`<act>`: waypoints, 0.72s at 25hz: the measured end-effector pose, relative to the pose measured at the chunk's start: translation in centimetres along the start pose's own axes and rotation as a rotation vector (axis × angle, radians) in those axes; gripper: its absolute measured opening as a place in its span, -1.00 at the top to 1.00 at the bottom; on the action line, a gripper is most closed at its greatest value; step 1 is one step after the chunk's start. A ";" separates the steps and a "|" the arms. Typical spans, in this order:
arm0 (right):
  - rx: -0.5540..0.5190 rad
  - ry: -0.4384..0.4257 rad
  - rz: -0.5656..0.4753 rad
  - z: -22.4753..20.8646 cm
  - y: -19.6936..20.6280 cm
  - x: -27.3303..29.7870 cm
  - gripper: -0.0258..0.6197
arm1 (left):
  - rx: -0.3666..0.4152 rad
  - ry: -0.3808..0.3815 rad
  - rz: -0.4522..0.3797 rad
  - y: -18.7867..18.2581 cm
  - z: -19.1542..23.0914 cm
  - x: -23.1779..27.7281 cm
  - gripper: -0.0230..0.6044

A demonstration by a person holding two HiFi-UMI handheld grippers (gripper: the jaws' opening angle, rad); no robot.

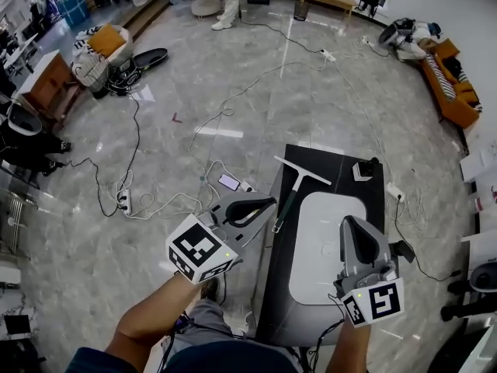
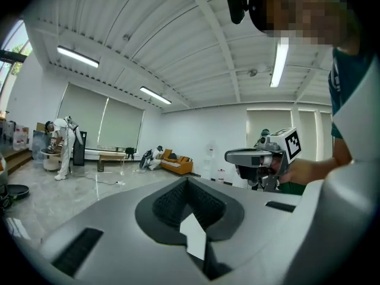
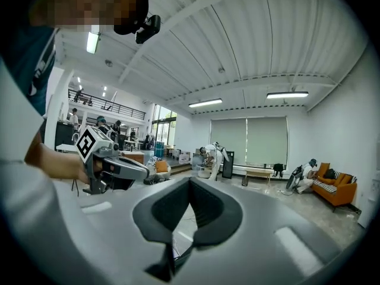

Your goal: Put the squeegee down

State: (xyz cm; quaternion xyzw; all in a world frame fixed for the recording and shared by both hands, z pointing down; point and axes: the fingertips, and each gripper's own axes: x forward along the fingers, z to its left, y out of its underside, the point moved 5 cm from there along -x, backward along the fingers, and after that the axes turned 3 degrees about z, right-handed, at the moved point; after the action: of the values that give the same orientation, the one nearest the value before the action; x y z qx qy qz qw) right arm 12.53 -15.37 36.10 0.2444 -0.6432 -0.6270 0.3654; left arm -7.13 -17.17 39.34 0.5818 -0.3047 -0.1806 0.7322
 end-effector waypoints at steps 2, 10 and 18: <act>-0.011 -0.016 -0.004 1.0 -1.3 -0.7 0.89 | 0.019 0.017 -0.026 -1.3 -0.7 -1.2 0.91; -0.053 -0.052 -0.026 5.2 -5.8 -3.5 0.90 | 0.115 0.085 -0.104 -5.5 -3.3 -5.7 0.91; -0.074 -0.020 0.022 8.6 -6.9 -4.8 0.90 | 0.173 0.131 -0.144 -6.1 -4.3 -9.0 0.91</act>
State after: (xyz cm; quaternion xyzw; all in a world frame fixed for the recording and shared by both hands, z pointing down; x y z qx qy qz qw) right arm 7.80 -6.94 28.95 0.2175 -0.6258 -0.6486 0.3746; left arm -10.45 -10.00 30.73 0.6737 -0.2282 -0.1672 0.6827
